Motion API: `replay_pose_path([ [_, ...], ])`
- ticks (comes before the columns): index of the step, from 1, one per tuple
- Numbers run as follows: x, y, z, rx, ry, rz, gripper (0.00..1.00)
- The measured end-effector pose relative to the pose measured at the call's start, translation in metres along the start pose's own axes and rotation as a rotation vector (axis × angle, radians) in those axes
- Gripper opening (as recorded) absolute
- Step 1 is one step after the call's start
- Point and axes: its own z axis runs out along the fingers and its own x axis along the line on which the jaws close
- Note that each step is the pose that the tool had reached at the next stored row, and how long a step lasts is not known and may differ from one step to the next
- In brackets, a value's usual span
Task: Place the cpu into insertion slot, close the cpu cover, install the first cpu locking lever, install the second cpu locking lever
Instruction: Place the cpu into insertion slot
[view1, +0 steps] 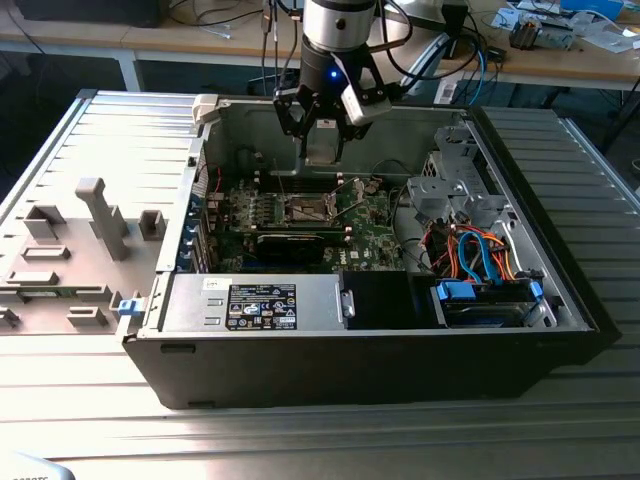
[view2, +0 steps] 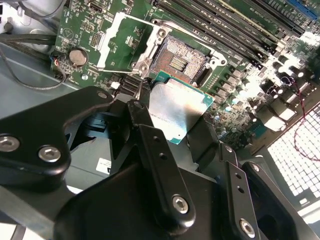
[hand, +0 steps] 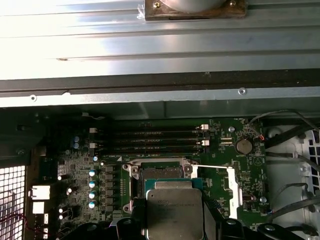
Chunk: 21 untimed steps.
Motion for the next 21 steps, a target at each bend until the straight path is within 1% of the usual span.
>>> replay_pose_path([
  [5, 0.0000, -0.0002, 0.0022, 0.0000, 0.0000, 0.000, 0.54],
  [21, 0.0003, -0.0006, 0.0062, 0.0000, 0.0001, 0.000, 0.54],
])
